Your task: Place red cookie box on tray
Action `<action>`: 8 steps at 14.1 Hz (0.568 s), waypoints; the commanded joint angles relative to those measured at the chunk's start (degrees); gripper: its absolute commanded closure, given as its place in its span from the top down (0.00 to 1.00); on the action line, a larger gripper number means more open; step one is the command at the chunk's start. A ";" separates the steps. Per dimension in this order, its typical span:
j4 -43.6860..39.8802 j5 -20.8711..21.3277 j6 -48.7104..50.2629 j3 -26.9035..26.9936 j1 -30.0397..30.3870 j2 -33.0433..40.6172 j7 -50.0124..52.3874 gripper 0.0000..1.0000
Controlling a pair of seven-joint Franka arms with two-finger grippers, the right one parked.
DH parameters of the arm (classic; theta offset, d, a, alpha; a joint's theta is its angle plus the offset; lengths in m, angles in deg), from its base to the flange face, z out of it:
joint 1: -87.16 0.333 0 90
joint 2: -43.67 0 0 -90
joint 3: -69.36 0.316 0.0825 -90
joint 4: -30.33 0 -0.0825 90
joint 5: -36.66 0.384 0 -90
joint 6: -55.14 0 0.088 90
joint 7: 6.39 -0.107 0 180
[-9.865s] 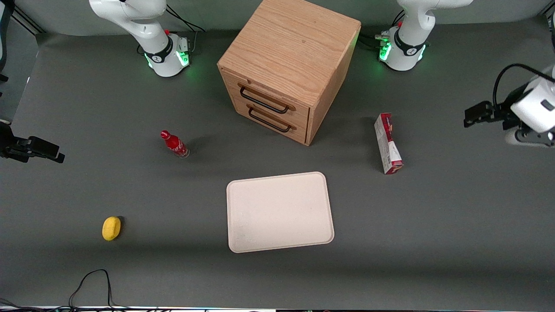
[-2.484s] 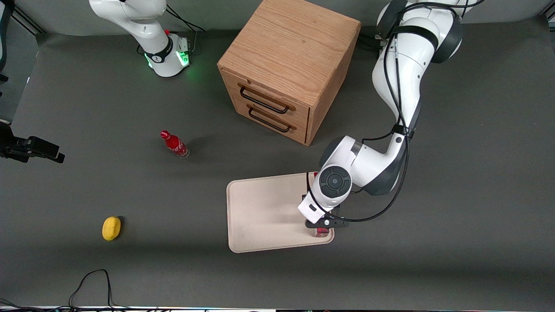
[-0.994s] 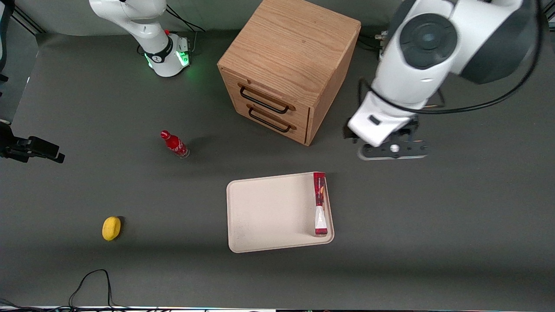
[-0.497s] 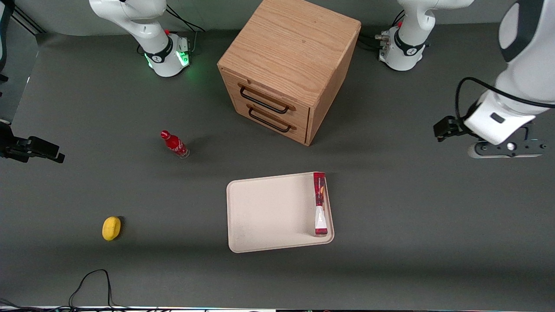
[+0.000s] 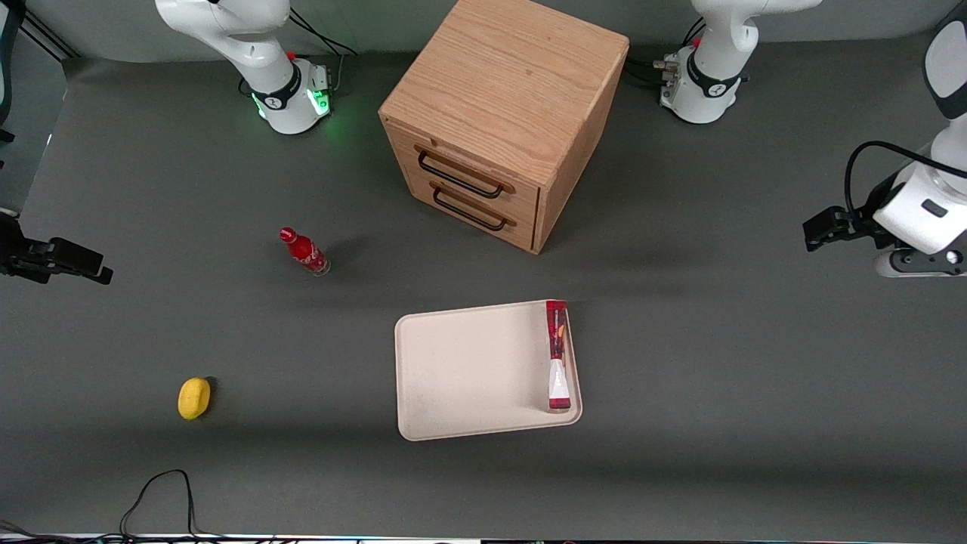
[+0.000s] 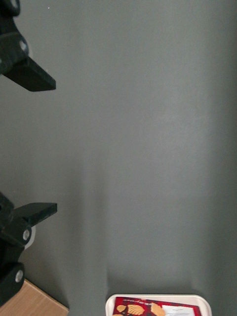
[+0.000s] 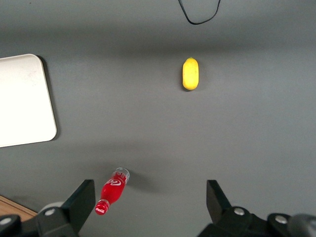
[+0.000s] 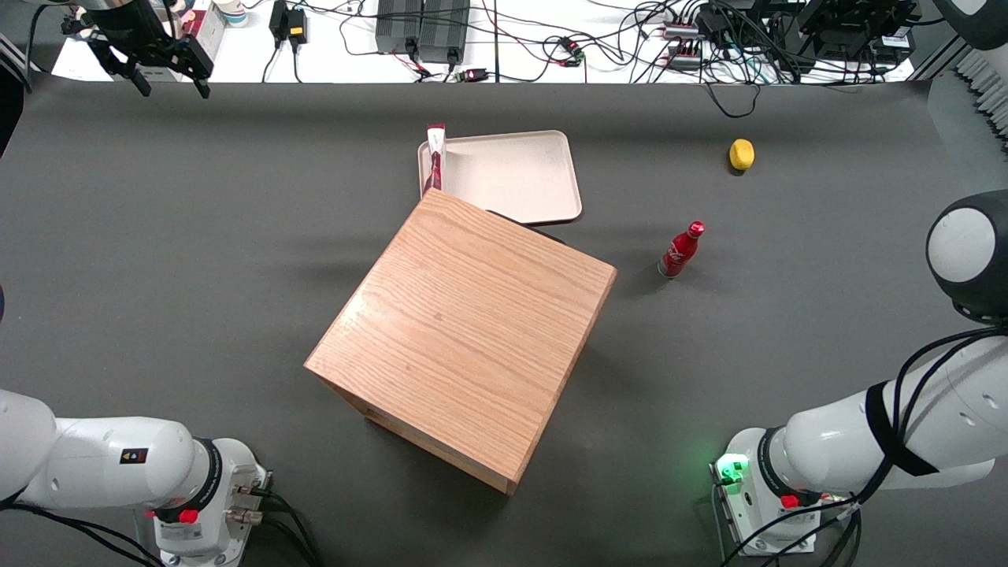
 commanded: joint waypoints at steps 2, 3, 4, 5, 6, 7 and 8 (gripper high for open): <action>-0.64 -2.13 -0.08 3.74 -2.46 0.33 -1.60 1.00; -2.04 -2.13 0.28 3.74 -2.46 -0.55 -1.17 1.00; -2.93 -2.13 1.07 3.74 -2.46 -1.08 -0.99 1.00; -3.11 -2.22 1.60 3.74 -2.46 -1.08 -0.72 1.00; -3.20 -2.39 1.77 3.65 -2.38 -1.08 -0.72 1.00; -3.37 -3.09 2.73 3.65 -2.29 -1.08 -0.55 1.00; -3.64 -3.36 4.48 3.65 -2.37 -1.00 -0.55 1.00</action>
